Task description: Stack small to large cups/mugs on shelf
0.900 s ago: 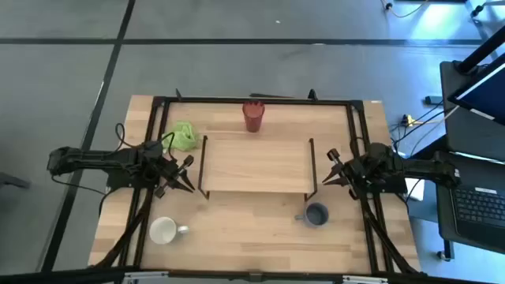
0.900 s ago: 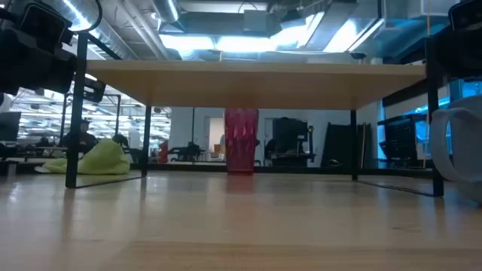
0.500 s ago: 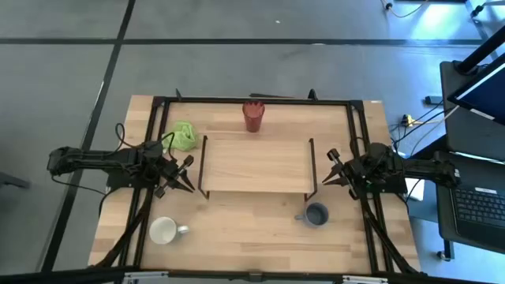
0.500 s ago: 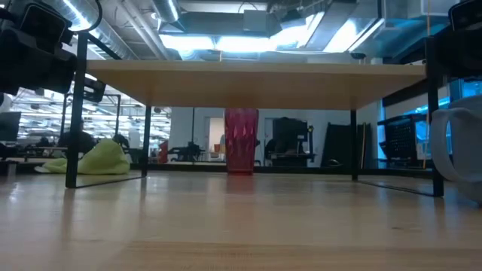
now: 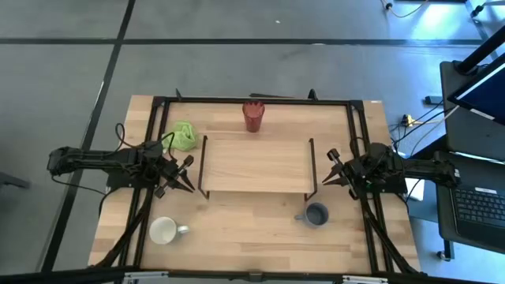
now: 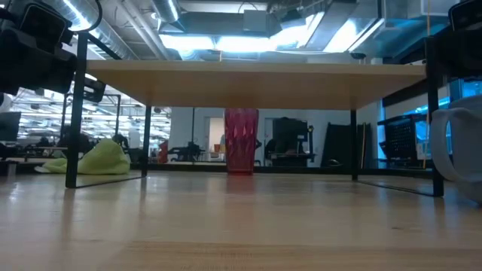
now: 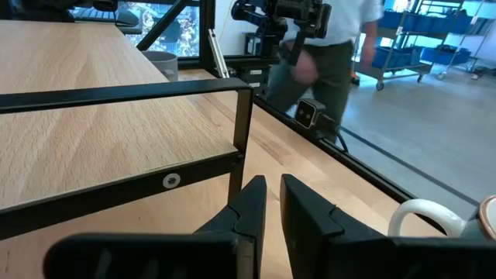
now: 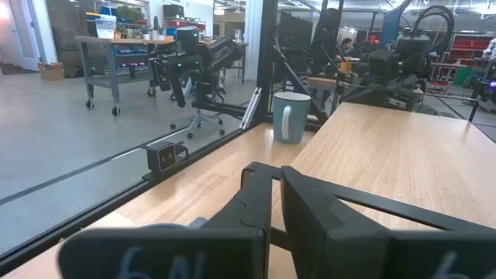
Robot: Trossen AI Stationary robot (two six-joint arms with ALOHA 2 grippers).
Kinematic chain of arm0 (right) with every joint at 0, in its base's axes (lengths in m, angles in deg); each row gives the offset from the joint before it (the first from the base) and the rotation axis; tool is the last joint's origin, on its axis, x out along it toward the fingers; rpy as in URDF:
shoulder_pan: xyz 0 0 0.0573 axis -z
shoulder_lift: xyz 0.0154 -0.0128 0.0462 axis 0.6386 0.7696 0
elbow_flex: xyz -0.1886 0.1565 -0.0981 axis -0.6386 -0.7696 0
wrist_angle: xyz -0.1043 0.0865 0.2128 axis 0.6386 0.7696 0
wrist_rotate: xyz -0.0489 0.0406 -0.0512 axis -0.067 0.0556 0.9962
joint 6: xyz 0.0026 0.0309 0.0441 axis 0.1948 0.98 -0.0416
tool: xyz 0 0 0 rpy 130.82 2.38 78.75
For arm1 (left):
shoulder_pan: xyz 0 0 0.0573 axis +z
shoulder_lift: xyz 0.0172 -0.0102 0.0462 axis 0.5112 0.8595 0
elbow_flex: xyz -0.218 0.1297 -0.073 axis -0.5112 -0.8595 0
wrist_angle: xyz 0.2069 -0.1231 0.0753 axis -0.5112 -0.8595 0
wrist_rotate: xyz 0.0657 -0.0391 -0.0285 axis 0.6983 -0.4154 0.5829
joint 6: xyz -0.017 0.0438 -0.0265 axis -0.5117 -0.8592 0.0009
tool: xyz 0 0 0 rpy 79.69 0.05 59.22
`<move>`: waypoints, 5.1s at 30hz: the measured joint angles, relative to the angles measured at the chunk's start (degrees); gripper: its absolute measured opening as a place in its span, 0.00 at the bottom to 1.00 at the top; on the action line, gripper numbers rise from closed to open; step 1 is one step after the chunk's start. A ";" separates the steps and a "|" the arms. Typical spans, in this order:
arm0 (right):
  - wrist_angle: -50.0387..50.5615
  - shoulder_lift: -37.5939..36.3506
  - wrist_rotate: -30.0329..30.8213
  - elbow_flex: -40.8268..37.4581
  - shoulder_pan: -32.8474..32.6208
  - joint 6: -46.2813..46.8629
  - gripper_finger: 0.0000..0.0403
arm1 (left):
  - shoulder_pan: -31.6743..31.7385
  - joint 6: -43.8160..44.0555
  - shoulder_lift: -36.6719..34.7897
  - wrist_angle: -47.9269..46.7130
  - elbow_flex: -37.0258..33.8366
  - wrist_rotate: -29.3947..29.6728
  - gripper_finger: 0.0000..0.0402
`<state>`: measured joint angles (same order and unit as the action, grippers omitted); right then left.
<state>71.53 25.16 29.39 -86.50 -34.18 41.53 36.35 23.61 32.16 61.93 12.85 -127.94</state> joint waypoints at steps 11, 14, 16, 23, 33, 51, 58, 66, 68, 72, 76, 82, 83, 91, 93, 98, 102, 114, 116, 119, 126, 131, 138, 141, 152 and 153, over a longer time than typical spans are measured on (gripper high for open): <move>0.00 0.00 0.02 0.00 0.01 -0.01 0.08 | 0.01 0.00 0.00 0.00 -0.01 0.00 0.09; -0.01 0.00 0.00 0.00 0.00 0.01 0.08 | 0.01 0.00 -0.01 0.00 0.01 0.00 0.09; 0.00 0.00 0.02 0.00 0.01 -0.03 0.08 | 0.02 0.01 -0.01 0.00 0.00 0.00 0.09; -1.35 0.00 2.67 0.00 0.01 -2.25 0.08 | 0.02 0.02 -0.01 0.00 0.02 0.00 0.09; -22.78 0.02 24.72 2.53 -0.01 7.47 0.08 | 0.02 0.02 0.02 0.00 -0.01 0.00 0.09; -21.53 0.00 37.62 16.11 0.01 -12.18 0.08 | 0.00 -3.37 0.02 0.09 0.01 5.58 0.09; -20.34 0.02 37.54 16.11 0.01 -12.01 0.08 | 0.02 -3.35 0.02 0.07 -0.01 9.42 0.09; -2.84 0.02 37.48 16.13 0.01 -10.48 0.08 | 0.02 -3.33 0.02 0.07 -0.01 10.08 0.09; 2.22 0.02 37.48 16.13 0.01 -10.50 0.08 | 0.02 -3.33 0.02 0.07 0.00 10.08 0.09; 13.21 0.02 37.62 16.13 0.01 -10.73 0.08 | 0.02 -3.32 0.02 0.05 -0.01 10.08 0.09; 24.48 0.02 38.55 16.11 0.01 -10.70 0.08 | 0.02 -3.31 0.02 0.04 -0.01 10.08 0.09; 18.89 0.02 38.97 16.02 0.01 -10.72 0.08 | 0.02 -3.28 0.02 0.04 -0.01 10.08 0.09; 13.61 0.02 38.97 16.02 0.01 -10.52 0.08 | 0.02 -3.28 0.02 0.04 -0.01 10.08 0.09; -16.46 3.92 48.26 18.64 -0.02 -11.56 0.08 | 0.02 -3.26 0.02 0.04 -0.01 10.08 0.09; -7.80 8.50 52.65 21.94 0.05 -6.76 0.08 | 0.02 -3.26 0.02 0.04 0.00 10.08 0.09; -6.10 26.50 41.96 35.65 -0.01 -16.78 0.08 | 0.01 -3.24 0.02 0.04 0.01 10.10 0.09; -1.66 40.67 57.87 52.23 0.56 -13.88 0.08 | 0.01 -3.24 0.00 0.04 0.01 10.10 0.09; 32.31 64.78 86.12 88.10 7.34 0.44 0.08 | 0.02 -3.24 0.02 0.04 -0.01 10.10 0.09; 36.43 68.96 76.51 92.91 10.00 1.85 0.08 | 0.01 -3.24 0.02 0.04 0.00 10.10 0.09; 47.05 76.60 65.92 101.97 13.78 12.34 0.08 | 0.01 -3.24 0.02 0.04 0.02 10.10 0.09; 68.36 91.58 49.53 115.54 22.87 18.15 0.08 | 0.01 -3.24 0.02 0.04 -0.01 10.10 0.09; 67.87 97.17 45.23 120.36 24.60 14.87 0.08 | 0.01 -3.24 0.02 0.04 0.02 10.10 0.09; 67.63 101.68 26.05 127.69 26.56 18.31 0.08 | 0.02 -3.24 0.02 0.03 0.00 10.10 0.09; 74.34 105.17 25.27 130.15 28.31 22.58 0.08 | 0.01 -3.24 0.01 0.04 0.01 10.10 0.09; 79.06 115.12 30.87 133.02 28.16 24.83 0.23 | 0.01 -3.24 0.02 0.03 0.00 10.10 0.09; 78.36 115.84 30.84 133.02 27.80 25.72 0.26 | 0.01 -3.24 0.02 0.04 -0.01 10.10 0.09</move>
<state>149.89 141.00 60.23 46.52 -6.38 67.25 36.36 20.37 32.18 61.97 12.85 -117.84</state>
